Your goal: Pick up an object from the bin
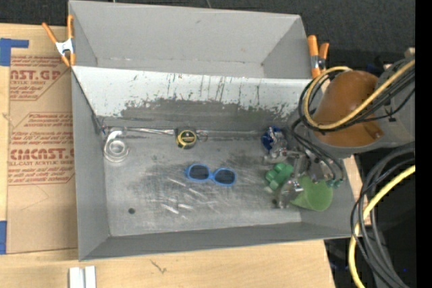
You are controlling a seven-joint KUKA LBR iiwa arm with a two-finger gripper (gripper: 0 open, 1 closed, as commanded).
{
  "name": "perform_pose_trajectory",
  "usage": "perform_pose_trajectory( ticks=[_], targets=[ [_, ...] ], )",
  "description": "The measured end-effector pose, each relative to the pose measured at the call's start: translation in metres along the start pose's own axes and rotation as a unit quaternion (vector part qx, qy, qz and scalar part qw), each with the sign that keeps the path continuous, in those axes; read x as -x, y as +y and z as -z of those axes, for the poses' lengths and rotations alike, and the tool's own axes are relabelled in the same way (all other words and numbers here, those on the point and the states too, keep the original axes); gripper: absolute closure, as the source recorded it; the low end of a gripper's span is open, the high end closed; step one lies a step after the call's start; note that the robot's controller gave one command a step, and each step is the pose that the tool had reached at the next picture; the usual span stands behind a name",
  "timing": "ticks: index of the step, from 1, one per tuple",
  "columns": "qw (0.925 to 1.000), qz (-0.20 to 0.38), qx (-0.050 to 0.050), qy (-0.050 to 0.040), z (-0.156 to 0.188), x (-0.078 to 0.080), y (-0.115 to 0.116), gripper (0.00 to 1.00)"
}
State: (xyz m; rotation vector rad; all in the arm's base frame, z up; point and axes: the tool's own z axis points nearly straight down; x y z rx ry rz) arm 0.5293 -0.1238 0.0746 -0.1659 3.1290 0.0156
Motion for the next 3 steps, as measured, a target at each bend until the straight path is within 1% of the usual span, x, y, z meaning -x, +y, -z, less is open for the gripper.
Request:
perform_pose_trajectory(
  ticks=[1,2,3],
  targets=[
    [1.0,-0.002,-0.002,-0.0027,0.002,0.002,-0.003,1.0],
    [0.9999,0.012,-0.006,-0.0001,0.12,-0.011,0.005,1.0],
    [0.9992,0.04,-0.006,0.0012,0.164,-0.014,0.001,1.0]
  ],
)
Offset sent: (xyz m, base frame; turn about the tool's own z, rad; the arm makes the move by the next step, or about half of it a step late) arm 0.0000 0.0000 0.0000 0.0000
